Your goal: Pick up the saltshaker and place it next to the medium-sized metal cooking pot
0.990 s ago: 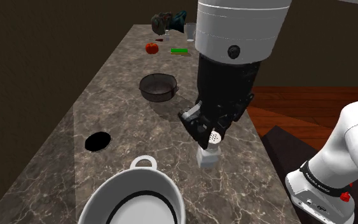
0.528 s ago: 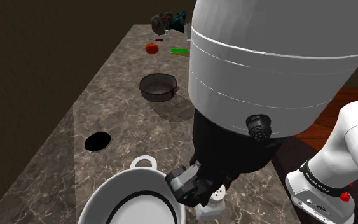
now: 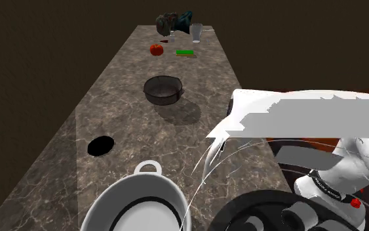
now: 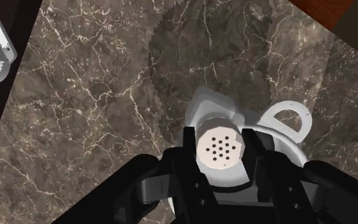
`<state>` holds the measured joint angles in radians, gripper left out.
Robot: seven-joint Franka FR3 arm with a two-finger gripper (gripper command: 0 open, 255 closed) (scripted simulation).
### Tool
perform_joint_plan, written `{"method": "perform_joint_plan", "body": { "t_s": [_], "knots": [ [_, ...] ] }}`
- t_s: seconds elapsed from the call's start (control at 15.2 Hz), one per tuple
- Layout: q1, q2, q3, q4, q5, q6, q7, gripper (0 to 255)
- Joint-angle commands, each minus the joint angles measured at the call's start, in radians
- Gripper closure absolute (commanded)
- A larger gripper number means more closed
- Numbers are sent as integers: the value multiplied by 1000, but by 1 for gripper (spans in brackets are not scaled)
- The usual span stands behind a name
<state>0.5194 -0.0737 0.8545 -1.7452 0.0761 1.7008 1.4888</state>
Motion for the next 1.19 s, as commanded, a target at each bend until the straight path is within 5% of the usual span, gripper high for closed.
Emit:
{"method": "perform_joint_plan", "body": {
  "t_s": [0.0,1.12],
  "knots": [
    [28,88,52,67,-67,-6,92,255],
    [51,135,62,-113,-106,203,135,255]
  ]
}}
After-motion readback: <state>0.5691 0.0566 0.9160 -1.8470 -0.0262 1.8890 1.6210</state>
